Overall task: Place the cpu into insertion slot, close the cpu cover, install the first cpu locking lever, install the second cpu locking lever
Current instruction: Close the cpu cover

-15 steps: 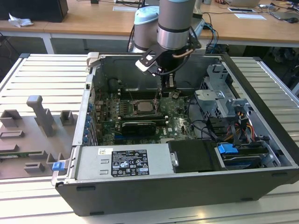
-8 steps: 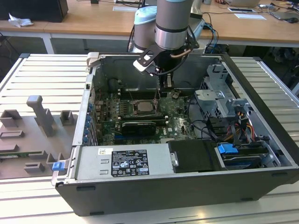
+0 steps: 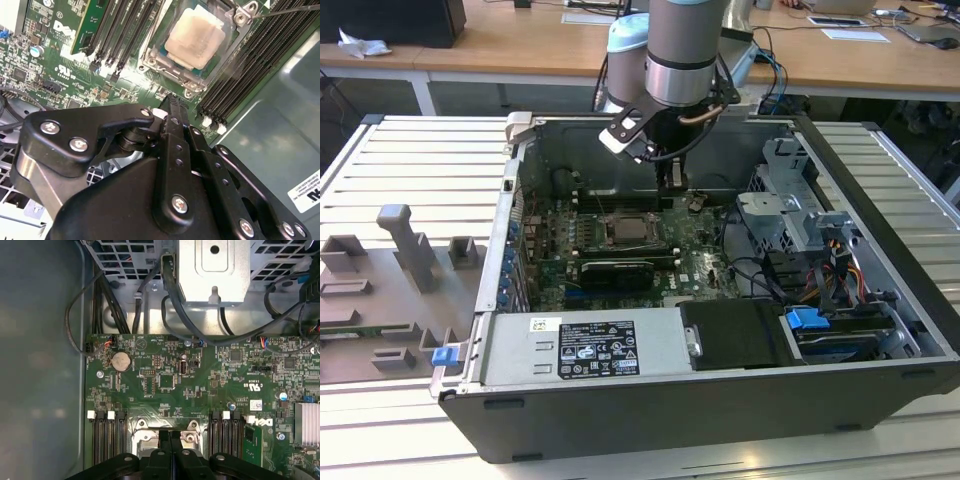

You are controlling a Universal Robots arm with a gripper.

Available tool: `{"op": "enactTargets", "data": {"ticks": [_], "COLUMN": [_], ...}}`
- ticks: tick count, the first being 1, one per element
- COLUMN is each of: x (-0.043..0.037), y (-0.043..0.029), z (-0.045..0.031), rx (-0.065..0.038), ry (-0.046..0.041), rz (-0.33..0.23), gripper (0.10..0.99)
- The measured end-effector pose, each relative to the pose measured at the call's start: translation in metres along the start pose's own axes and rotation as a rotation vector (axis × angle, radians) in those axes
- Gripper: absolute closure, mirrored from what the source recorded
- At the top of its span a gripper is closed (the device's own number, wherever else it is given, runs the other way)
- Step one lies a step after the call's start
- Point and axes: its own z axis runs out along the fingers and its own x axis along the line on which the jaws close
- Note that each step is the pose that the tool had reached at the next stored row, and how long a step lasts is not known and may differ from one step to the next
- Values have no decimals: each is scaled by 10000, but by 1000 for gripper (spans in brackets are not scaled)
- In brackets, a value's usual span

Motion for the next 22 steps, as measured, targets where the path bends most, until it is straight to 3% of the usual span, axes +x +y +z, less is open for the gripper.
{"op": "enactTargets", "data": {"ticks": [6,15,18,22], "x": [0,-2,-2,-5], "y": [-70,-204,-303,-358], "z": [16,130,159,171], "rx": [3,5,9,10], "ry": [0,0,3,6], "rz": [0,-9,-70,-129], "gripper": [980,980,980,980]}}
